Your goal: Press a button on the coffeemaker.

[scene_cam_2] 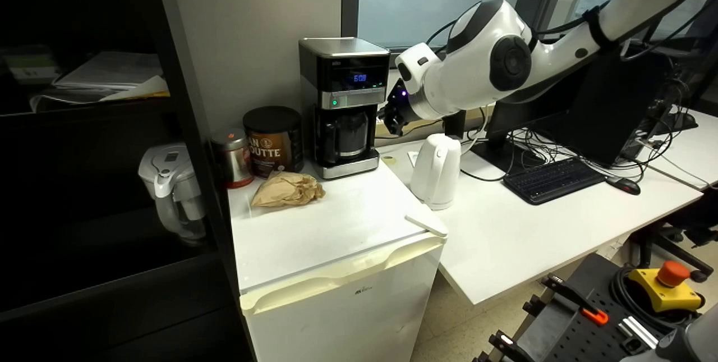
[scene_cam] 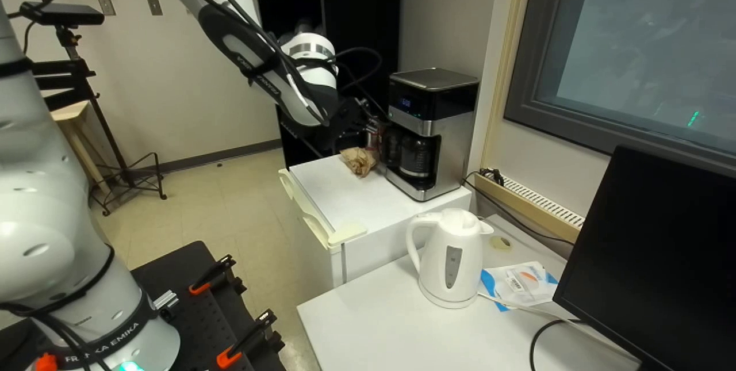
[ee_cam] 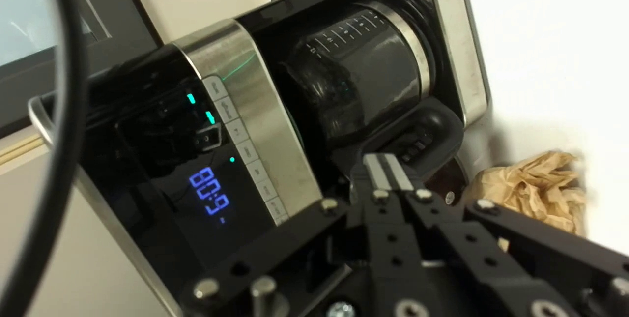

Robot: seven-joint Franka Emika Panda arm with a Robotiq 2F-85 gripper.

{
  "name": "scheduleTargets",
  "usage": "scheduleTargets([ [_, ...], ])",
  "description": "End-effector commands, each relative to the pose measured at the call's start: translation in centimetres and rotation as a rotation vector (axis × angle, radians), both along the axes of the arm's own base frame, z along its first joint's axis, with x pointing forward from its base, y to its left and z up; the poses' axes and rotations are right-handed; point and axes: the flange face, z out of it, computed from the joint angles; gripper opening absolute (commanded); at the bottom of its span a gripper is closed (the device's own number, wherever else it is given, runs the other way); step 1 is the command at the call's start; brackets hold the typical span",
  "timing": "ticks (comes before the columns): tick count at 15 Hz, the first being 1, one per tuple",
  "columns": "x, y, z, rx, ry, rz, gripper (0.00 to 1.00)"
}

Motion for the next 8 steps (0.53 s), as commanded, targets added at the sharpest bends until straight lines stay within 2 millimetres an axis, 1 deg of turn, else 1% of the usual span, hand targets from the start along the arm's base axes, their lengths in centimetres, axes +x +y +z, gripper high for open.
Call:
scheduleTargets([
  [1, -3.4, 0.6, 0.6, -0.034, -0.027, 0.029, 0.00],
  [4, -5.2, 0.9, 0.7, -0.052, -0.028, 0.052, 0.00],
  [8, -6.9, 1.2, 0.8, -0.061, -0.031, 0.069, 0.00],
])
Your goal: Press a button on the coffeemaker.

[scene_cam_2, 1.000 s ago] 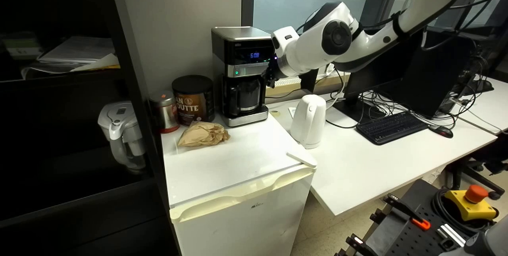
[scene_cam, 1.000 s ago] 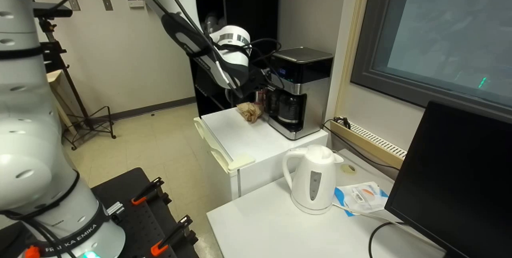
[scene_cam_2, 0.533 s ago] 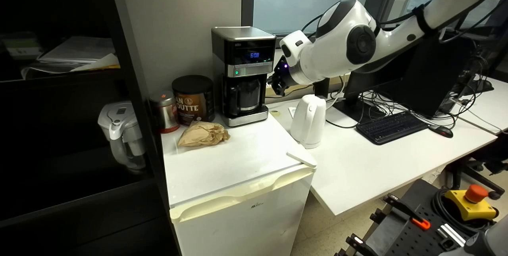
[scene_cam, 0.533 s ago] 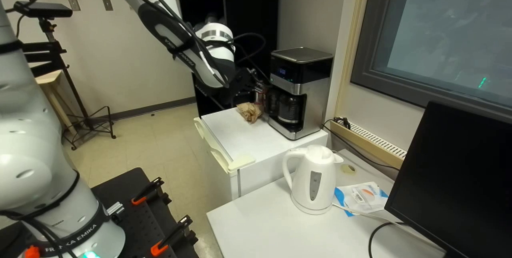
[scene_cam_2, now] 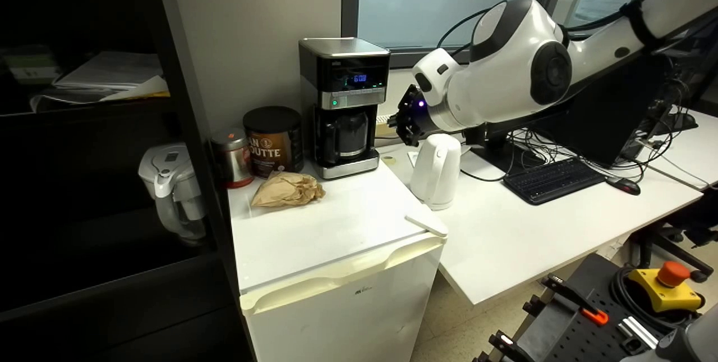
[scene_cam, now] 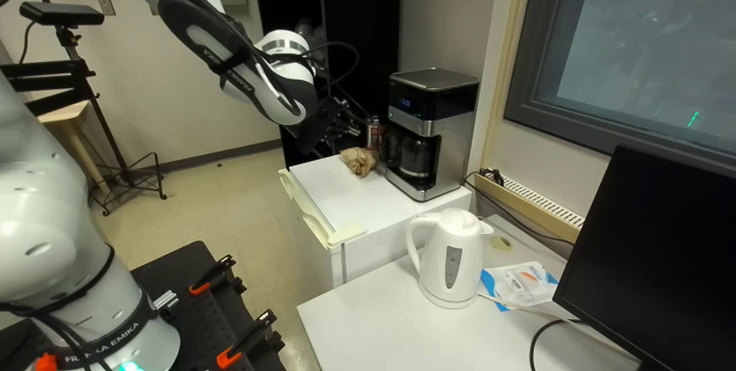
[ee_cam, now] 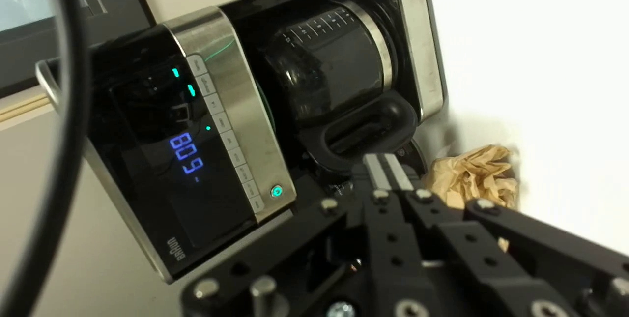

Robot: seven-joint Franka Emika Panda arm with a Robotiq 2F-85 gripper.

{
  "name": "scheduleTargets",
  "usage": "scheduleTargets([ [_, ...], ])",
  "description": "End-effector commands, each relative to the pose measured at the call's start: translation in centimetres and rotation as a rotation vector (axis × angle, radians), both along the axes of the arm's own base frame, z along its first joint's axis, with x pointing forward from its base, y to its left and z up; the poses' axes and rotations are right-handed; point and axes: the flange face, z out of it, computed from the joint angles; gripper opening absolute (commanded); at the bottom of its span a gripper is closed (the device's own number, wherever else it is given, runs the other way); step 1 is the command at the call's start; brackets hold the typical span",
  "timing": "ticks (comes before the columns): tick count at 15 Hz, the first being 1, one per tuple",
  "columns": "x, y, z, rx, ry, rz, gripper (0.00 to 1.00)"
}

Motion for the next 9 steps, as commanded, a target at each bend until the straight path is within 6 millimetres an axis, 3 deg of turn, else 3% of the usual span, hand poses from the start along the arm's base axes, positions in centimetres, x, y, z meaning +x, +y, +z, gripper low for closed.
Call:
scheduleTargets([
  [1, -2.1, 0.3, 0.6, -0.012, -0.034, 0.010, 0.00],
  [9, -3.8, 0.1, 0.8, 0.007, -0.025, 0.001, 0.00],
])
